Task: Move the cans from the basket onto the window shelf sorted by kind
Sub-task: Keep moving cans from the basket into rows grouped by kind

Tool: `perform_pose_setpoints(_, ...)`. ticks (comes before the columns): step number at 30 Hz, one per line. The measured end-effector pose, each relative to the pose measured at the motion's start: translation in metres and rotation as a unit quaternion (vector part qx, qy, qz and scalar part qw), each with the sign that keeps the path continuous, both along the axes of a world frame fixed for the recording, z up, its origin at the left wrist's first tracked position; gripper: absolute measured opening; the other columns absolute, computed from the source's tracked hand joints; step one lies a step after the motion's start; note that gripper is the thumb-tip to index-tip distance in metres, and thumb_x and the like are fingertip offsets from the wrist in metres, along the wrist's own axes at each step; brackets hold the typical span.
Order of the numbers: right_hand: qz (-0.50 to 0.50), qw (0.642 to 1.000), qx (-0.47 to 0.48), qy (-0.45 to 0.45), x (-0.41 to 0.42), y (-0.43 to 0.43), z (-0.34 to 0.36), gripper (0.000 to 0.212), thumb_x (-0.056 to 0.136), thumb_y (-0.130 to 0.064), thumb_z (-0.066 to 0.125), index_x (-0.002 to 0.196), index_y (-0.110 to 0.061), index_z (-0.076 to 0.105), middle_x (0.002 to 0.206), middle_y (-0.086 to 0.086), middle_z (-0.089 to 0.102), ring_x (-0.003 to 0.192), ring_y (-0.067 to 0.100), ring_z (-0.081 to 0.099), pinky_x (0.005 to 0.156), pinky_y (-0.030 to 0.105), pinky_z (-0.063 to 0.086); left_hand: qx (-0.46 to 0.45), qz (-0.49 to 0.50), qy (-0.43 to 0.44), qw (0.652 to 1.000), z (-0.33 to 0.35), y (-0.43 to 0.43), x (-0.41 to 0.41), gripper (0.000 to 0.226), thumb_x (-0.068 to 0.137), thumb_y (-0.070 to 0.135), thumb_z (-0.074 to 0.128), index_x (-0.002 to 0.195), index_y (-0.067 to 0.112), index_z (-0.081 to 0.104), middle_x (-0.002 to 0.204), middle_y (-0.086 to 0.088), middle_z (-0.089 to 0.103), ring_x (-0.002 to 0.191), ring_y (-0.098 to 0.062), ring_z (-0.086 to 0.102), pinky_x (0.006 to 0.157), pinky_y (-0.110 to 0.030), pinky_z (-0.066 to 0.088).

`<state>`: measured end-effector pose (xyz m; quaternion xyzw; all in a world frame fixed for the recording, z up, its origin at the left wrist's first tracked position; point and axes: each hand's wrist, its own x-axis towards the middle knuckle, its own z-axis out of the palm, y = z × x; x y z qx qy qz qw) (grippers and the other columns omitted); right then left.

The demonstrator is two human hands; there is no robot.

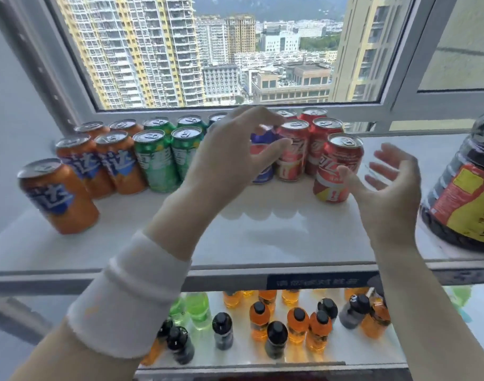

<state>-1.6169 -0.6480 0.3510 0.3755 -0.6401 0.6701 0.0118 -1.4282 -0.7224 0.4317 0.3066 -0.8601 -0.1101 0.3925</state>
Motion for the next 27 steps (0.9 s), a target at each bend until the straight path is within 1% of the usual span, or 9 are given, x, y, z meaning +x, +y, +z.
perform_pose_setpoints(4, 0.084, 0.995, -0.058, 0.014, 0.091, -0.021, 0.018, 0.053, 0.073, -0.031, 0.077, 0.115, -0.02, 0.047, 0.114, 0.005, 0.057, 0.098, 0.01, 0.058, 0.084, 0.024, 0.051, 0.023, 0.096, 0.091, 0.991, -0.016, -0.003, 0.104, 0.02, 0.084, 0.03, 0.065, 0.104, 0.027, 0.065, 0.1, 0.008, 0.063, 0.087, 0.003, 0.06, 0.078, -0.018, 0.05)
perform_pose_setpoints(6, 0.152, 0.987, -0.042, 0.023, 0.134, -0.04, 0.02, 0.053, 0.073, -0.033, 0.077, 0.115, -0.018, 0.049, 0.112, 0.004, 0.057, 0.099, 0.011, 0.058, 0.082, 0.024, 0.051, 0.031, 0.135, 0.124, 0.983, -0.02, -0.009, 0.141, 0.017, 0.084, 0.026, 0.066, 0.1, 0.031, 0.063, 0.1, 0.007, 0.064, 0.088, -0.003, 0.062, 0.078, -0.016, 0.05)
perform_pose_setpoints(9, 0.252, 0.967, -0.005, 0.045, 0.208, -0.074, 0.015, 0.055, 0.071, -0.032, 0.078, 0.115, -0.012, 0.052, 0.114, 0.008, 0.057, 0.099, 0.013, 0.058, 0.079, 0.021, 0.051, 0.034, 0.191, 0.164, 0.967, -0.026, -0.021, 0.206, 0.017, 0.084, 0.022, 0.066, 0.097, 0.031, 0.062, 0.101, 0.005, 0.063, 0.087, -0.001, 0.061, 0.076, -0.011, 0.048)
perform_pose_setpoints(12, 0.313, 0.946, 0.05, 0.064, 0.264, -0.101, 0.002, 0.058, 0.069, -0.03, 0.079, 0.116, -0.011, 0.053, 0.115, 0.006, 0.056, 0.097, 0.012, 0.057, 0.077, 0.015, 0.048, 0.071, 0.237, 0.186, 0.951, -0.04, -0.039, 0.255, 0.019, 0.086, 0.025, 0.064, 0.105, 0.027, 0.06, 0.107, 0.002, 0.063, 0.093, -0.005, 0.06, 0.077, -0.013, 0.048)
perform_pose_setpoints(14, 0.343, 0.934, 0.09, 0.05, 0.286, -0.116, -0.006, 0.06, 0.068, -0.03, 0.08, 0.118, -0.011, 0.053, 0.117, 0.006, 0.055, 0.1, 0.014, 0.057, 0.077, 0.015, 0.049, 0.127, 0.255, 0.173, 0.943, -0.053, -0.056, 0.274, 0.033, 0.086, 0.028, 0.063, 0.117, 0.02, 0.056, 0.119, -0.003, 0.06, 0.103, -0.012, 0.058, 0.08, -0.016, 0.045)
perform_pose_setpoints(17, 0.346, 0.928, 0.131, 0.04, 0.307, -0.136, -0.018, 0.066, 0.067, -0.029, 0.081, 0.122, -0.01, 0.05, 0.118, 0.006, 0.055, 0.103, 0.015, 0.056, 0.084, 0.025, 0.051, 0.212, 0.224, 0.138, 0.941, -0.067, -0.08, 0.286, 0.055, 0.084, 0.034, 0.062, 0.133, 0.017, 0.043, 0.133, -0.004, 0.05, 0.108, -0.011, 0.052, 0.086, -0.023, 0.042)
perform_pose_setpoints(19, 0.344, 0.927, 0.149, 0.032, 0.317, -0.146, -0.024, 0.066, 0.066, -0.027, 0.082, 0.122, -0.011, 0.049, 0.119, 0.005, 0.056, 0.104, 0.015, 0.055, 0.086, 0.027, 0.05, 0.253, 0.183, 0.132, 0.941, -0.07, -0.091, 0.285, 0.06, 0.084, 0.038, 0.06, 0.136, 0.018, 0.039, 0.135, -0.003, 0.049, 0.111, -0.01, 0.05, 0.087, -0.025, 0.043)
perform_pose_setpoints(23, 0.345, 0.925, 0.16, 0.009, 0.331, -0.157, -0.031, 0.063, 0.067, -0.019, 0.083, 0.12, -0.011, 0.05, 0.117, 0.003, 0.059, 0.1, 0.012, 0.058, 0.077, 0.013, 0.05, 0.301, 0.099, 0.181, 0.931, -0.075, -0.099, 0.283, 0.069, 0.071, 0.049, 0.057, 0.132, 0.019, 0.043, 0.128, -0.007, 0.055, 0.115, -0.022, 0.055, 0.093, -0.042, 0.05)
perform_pose_setpoints(27, 0.325, 0.934, 0.15, -0.002, 0.335, -0.163, -0.033, 0.06, 0.067, -0.016, 0.082, 0.118, -0.013, 0.051, 0.116, 0.001, 0.059, 0.094, 0.007, 0.056, 0.071, 0.008, 0.048, 0.307, 0.079, 0.2, 0.927, -0.077, -0.108, 0.286, 0.059, 0.077, 0.042, 0.059, 0.13, 0.02, 0.044, 0.128, -0.006, 0.056, 0.114, -0.021, 0.056, 0.09, -0.04, 0.052)
